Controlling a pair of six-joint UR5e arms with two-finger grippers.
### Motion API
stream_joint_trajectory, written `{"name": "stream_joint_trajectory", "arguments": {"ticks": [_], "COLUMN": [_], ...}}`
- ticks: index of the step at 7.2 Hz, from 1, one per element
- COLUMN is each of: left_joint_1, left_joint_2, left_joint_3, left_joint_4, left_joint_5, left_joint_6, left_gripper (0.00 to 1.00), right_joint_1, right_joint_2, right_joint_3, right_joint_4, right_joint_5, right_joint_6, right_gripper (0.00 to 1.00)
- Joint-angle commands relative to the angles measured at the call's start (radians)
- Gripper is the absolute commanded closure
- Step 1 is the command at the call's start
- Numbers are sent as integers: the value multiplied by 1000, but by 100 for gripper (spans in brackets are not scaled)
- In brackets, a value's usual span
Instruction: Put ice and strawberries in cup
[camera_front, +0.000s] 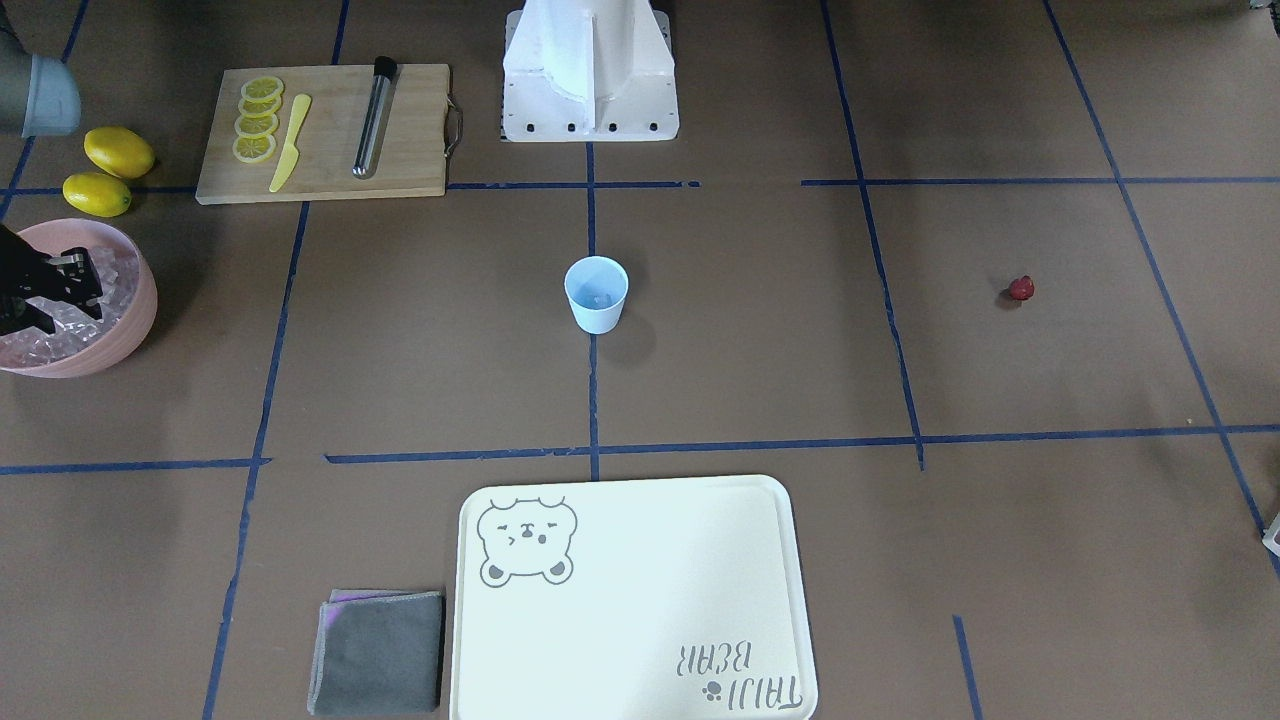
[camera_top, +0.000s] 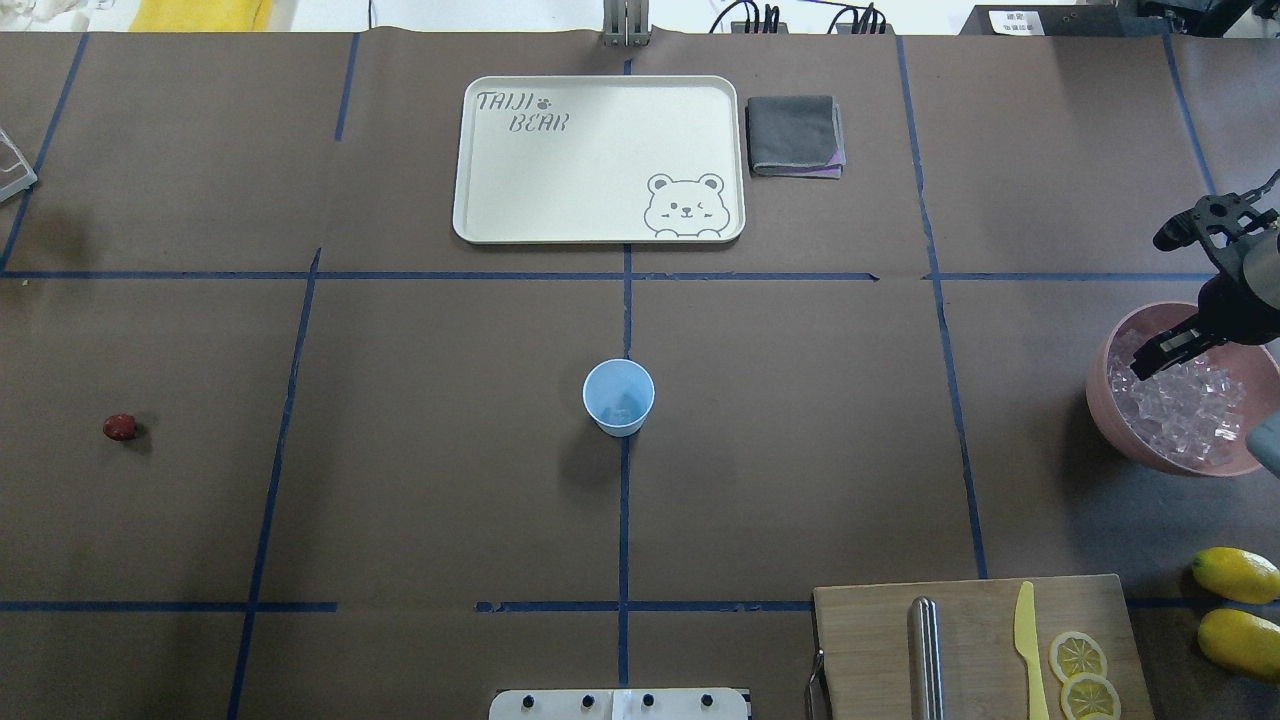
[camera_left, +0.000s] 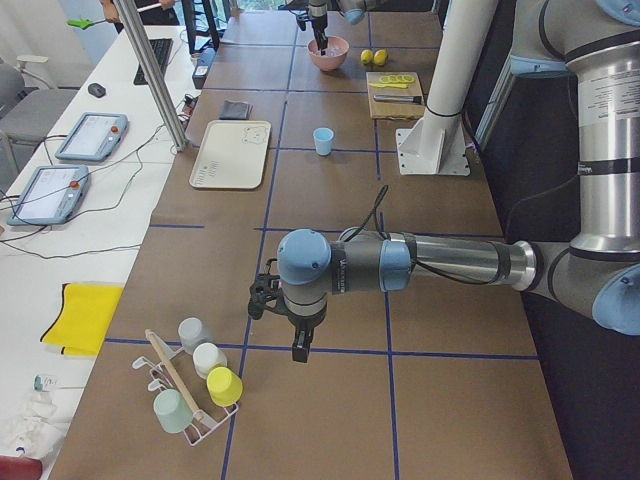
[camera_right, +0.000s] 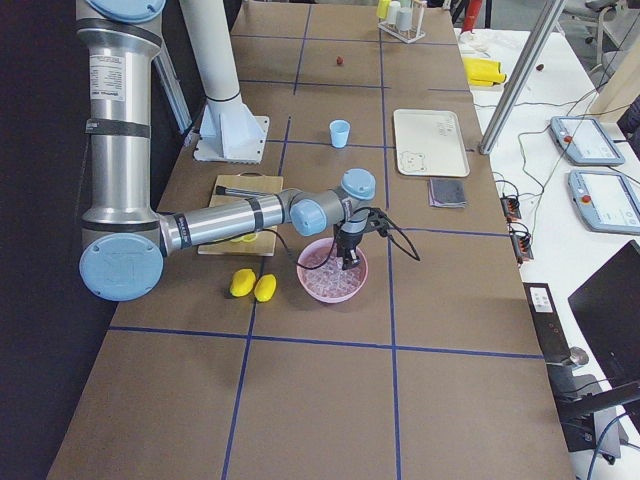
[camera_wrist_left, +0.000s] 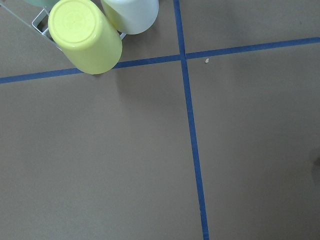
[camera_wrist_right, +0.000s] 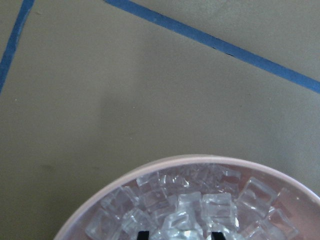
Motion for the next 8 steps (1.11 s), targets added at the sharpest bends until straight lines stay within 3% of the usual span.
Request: {"name": "stream_joint_trajectory", "arguments": {"ticks": [1,3,5,6,8], "left_joint_1": [0,0,0,0,0], "left_joint_2": [0,0,0,0,2], "left_joint_3": [0,0,-4,-6,-18], "left_joint_4": [0,0,0,0,0], "left_joint_5": [0,-1,-1,-3,-3], "left_joint_6": [0,0,0,0,-2], "left_gripper": [0,0,0,0,0], "right_joint_1": [1,4,18,17,-117], "right_joint_2": [-3,-7,17,89,285], "right_joint_3": [4,51,224,275,274], "right_joint_4": [0,-3,-122,-164,-164], "right_joint_5": [0,6,10,13,4], "right_joint_6": [-1,7,126,312,767], "right_gripper": [96,100,100,100,100]}}
